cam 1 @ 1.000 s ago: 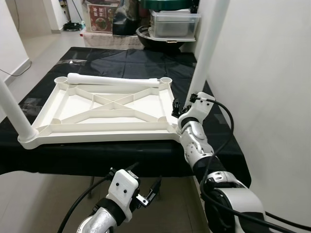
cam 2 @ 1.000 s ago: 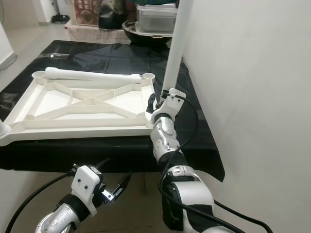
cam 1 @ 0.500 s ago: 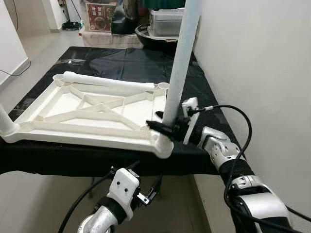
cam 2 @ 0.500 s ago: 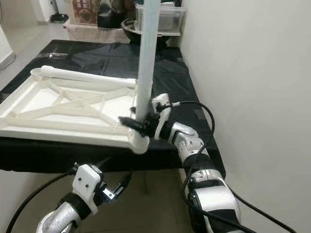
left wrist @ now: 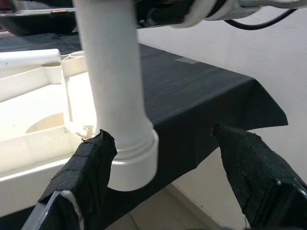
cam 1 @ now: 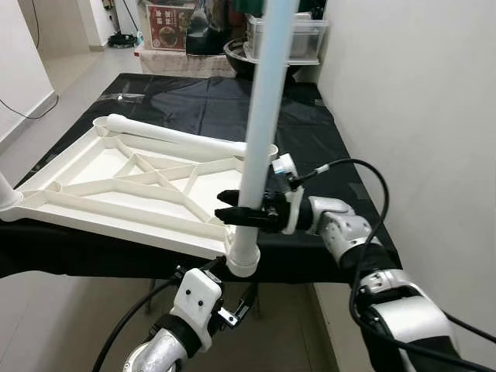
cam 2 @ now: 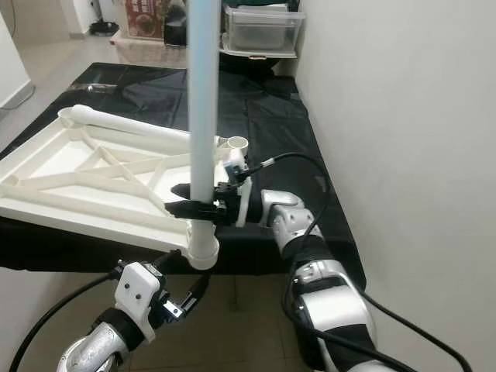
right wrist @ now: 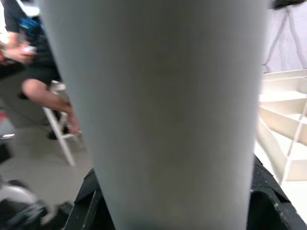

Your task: Building children table

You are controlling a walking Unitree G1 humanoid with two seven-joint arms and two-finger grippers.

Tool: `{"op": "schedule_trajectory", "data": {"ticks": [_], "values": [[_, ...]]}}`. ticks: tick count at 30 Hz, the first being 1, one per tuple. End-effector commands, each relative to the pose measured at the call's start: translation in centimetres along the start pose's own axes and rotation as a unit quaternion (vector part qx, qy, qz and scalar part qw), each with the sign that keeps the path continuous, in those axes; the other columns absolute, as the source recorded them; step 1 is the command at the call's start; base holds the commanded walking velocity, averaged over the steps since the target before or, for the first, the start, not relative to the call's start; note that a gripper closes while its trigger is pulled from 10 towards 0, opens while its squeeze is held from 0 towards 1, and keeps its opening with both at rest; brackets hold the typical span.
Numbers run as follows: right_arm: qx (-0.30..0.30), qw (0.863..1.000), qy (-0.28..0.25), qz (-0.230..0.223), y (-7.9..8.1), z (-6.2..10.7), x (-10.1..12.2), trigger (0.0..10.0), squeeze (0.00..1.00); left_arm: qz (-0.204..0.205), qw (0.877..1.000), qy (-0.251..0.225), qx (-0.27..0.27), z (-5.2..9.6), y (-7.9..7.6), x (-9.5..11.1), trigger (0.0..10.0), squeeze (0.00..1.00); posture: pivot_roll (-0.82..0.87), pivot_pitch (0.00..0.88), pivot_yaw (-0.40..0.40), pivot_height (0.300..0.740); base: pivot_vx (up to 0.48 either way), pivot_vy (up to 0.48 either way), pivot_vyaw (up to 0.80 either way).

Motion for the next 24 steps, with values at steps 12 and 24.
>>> {"op": "schedule_trajectory", "data": {"ticks": [12,24], "values": [[-0.548,0.83,-0.095,-0.041,-8.0,6.8,-0.4,0.0,0.0,0.003,1.0,0.01,-0.004,0.1,-0.2,-0.5,10.0,0.0,0.14,0.073,-0.066,0.74,0.0,0.0,0.0],[-0.758,0.621,-0.173,-0.103,-7.7,8.8,-1.8,10.0,0.0,0.003,1.0,0.012,-0.004,0.2,-0.3,-0.6,10.0,0.0,0.15,0.064,-0.073,0.74,0.0,0.0,0.0]]}}
Point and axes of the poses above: a point about 5 cm out from each wrist's last joint towards the gripper, its own z axis pointing back from the gripper into the wrist, its own x axis along the axis of the wrist's last joint, y = z × x, the point moved 3 cm from there along -z, pointing out of the wrist towards the gripper, and after that the axes turned 6 degrees about -z, right-handed, at the moved point
